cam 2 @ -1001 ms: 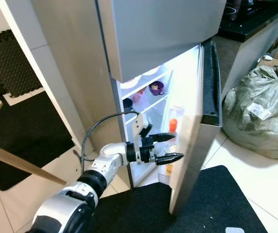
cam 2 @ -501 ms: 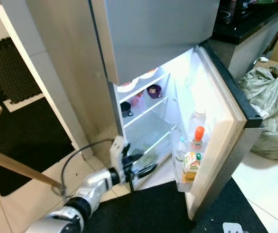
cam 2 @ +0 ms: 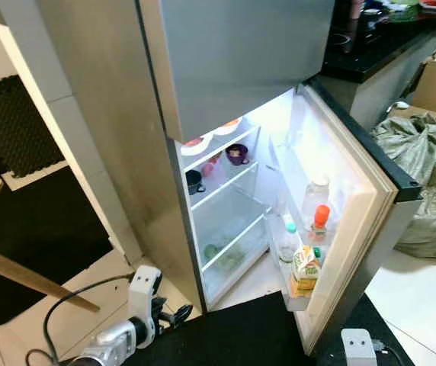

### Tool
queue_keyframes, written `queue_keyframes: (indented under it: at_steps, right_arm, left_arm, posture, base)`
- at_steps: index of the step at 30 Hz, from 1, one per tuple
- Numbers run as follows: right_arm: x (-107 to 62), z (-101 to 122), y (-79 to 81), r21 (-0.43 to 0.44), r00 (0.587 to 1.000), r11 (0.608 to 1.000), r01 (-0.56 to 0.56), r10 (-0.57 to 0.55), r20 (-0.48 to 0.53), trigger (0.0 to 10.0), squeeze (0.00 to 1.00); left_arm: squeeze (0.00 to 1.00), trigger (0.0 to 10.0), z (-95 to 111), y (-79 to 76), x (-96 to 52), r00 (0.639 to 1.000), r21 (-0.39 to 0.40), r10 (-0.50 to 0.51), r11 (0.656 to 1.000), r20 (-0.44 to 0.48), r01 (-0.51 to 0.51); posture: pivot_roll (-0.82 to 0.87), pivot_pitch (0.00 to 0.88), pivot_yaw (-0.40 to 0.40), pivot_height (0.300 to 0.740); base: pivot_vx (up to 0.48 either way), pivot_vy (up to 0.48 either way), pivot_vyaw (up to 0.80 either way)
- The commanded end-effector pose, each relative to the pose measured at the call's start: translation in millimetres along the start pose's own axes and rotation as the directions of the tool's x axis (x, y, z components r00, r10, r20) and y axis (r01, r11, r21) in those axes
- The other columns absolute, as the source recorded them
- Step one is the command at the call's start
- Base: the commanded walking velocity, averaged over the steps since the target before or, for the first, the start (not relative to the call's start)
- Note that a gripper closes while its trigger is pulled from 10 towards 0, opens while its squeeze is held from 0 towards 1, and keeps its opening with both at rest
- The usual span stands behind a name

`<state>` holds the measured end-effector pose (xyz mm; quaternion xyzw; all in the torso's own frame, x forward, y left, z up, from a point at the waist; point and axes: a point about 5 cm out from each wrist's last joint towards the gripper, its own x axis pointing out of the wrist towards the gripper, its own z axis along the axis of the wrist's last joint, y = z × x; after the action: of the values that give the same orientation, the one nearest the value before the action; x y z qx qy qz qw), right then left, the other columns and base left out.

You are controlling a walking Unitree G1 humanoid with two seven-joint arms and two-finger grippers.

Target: Restocking fridge

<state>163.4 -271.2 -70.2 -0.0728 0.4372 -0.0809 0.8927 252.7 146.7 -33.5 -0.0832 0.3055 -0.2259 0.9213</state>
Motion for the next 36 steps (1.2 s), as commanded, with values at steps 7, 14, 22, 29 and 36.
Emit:
queue_keyframes:
  at_steps: [7,14,22,29,36]
  right_arm:
    - [3.9,38,32.6,-0.103,0.945,0.958,-0.267,0.281,0.169,10.0,0.0]
    - [0.2,57,54.6,-0.182,0.839,0.87,-0.459,0.492,0.234,10.0,0.0]
    - [-12.0,98,80.1,-0.334,0.599,0.685,-0.648,0.729,0.331,10.0,0.0]
    - [-18.7,148,78.5,-0.402,0.539,0.728,-0.555,0.683,0.493,10.0,0.0]
    - [-26.2,201,56.4,-0.378,0.543,0.851,-0.365,0.524,0.656,10.0,0.0]
  left_arm:
    - [0.0,10.0,-53,28.4,-33.6,0.955,-0.032,0.23,0.97,-0.189,-0.24]
    - [0.0,10.0,-76,35.5,-50.2,0.914,-0.049,0.31,0.941,-0.263,-0.334]
    - [0.0,10.0,-95,38.7,-64.9,0.874,-0.069,0.363,0.912,-0.321,-0.404]
    - [0.0,10.0,-95,35.5,-62.1,0.875,-0.078,0.364,0.91,-0.318,-0.407]
    - [0.0,10.0,-95,33.2,-59.7,0.877,-0.1,0.365,0.906,-0.312,-0.412]
  posture:
    - [-0.18,0.026,0.009,0.74]
    - [-0.18,0.017,0.002,0.74]
    - [-0.17,0.015,-0.006,0.74]
    - [-0.16,0.011,-0.013,0.74]
    - [-0.16,0.01,-0.018,0.74]
  base:
    - [0.0,0.0,0.0]
    - [0.0,0.0,0.0]
    - [0.0,0.0,0.0]
    - [0.0,0.0,0.0]
    - [0.0,0.0,0.0]
